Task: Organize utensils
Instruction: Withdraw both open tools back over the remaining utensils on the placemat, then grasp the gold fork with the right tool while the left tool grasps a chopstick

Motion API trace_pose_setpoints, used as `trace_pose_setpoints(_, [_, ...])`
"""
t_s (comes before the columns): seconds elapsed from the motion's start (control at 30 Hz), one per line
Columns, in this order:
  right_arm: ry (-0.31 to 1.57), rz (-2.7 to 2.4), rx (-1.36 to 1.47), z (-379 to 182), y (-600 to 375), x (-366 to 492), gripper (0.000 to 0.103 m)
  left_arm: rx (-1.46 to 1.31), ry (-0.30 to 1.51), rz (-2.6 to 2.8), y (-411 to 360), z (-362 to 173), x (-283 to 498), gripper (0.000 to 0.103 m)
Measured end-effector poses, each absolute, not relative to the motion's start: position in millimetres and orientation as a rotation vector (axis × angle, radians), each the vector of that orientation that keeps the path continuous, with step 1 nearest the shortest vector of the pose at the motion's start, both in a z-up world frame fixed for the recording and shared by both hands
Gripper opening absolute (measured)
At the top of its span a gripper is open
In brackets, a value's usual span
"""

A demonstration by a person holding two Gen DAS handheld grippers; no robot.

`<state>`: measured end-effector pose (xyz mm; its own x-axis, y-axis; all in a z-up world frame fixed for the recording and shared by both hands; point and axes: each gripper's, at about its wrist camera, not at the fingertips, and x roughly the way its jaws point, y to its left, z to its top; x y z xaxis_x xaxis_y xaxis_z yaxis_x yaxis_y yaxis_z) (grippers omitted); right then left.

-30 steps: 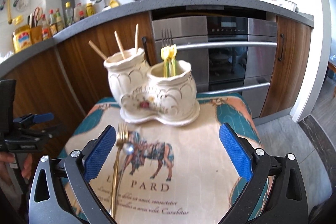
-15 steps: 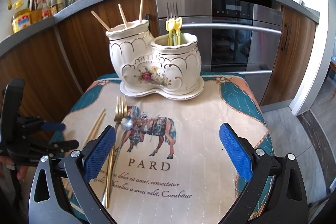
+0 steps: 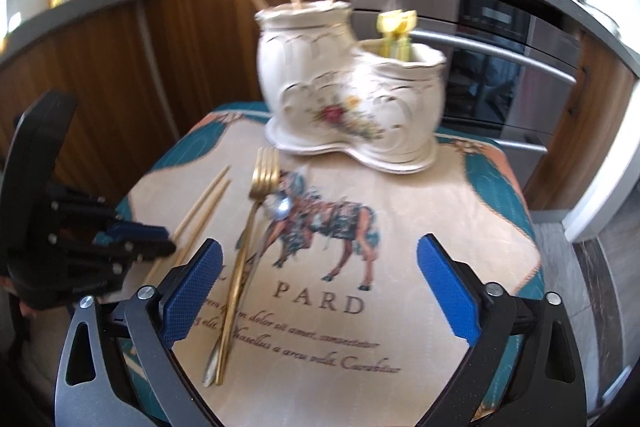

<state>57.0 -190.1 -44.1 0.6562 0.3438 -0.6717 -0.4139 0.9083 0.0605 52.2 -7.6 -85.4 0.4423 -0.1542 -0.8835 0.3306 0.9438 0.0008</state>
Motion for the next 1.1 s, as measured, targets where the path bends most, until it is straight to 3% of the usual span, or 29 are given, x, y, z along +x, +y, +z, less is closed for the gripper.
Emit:
trace_pose_setpoints(0.07, [0.755, 0.462, -0.115, -46.7, -180.9, 57.4, 0.095, 0.163, 1.08, -0.308, -3.3, -83.6, 52.7, 0.009])
trace_pose_setpoints(0.13, [0.771, 0.49, -0.121, -49.0, -173.4, 58.7, 0.087, 0.159, 1.083, -0.304, 0.1, -83.8, 53.9, 0.009])
trace_pose_setpoints(0.5, [0.907, 0.538, -0.16, -74.5, -131.9, 76.6, 0.03, 0.129, 1.097, -0.302, 4.1, -83.9, 57.9, 0.009])
trace_pose_setpoints(0.67, [0.931, 0.538, -0.15, -79.2, -124.4, 86.2, 0.021, 0.125, 1.092, -0.302, 5.0, -84.4, 57.0, 0.009])
trace_pose_setpoints(0.87, [0.942, 0.517, -0.166, -83.8, -113.8, 94.9, 0.02, 0.104, 1.087, -0.297, 7.0, -84.9, 56.6, 0.01])
trace_pose_setpoints(0.93, [0.937, 0.508, -0.164, -83.8, -112.3, 96.1, 0.015, 0.096, 1.093, -0.291, 7.4, -84.5, 57.1, 0.01])
trace_pose_setpoints(0.97, [0.933, 0.506, -0.163, -83.9, -112.0, 95.6, 0.008, 0.099, 1.094, -0.286, 6.6, -84.5, 57.3, 0.01])
trace_pose_setpoints(1.1, [0.922, 0.516, -0.134, -81.9, -116.9, 90.6, 0.007, 0.102, 1.088, -0.267, 4.5, -84.1, 56.7, 0.009])
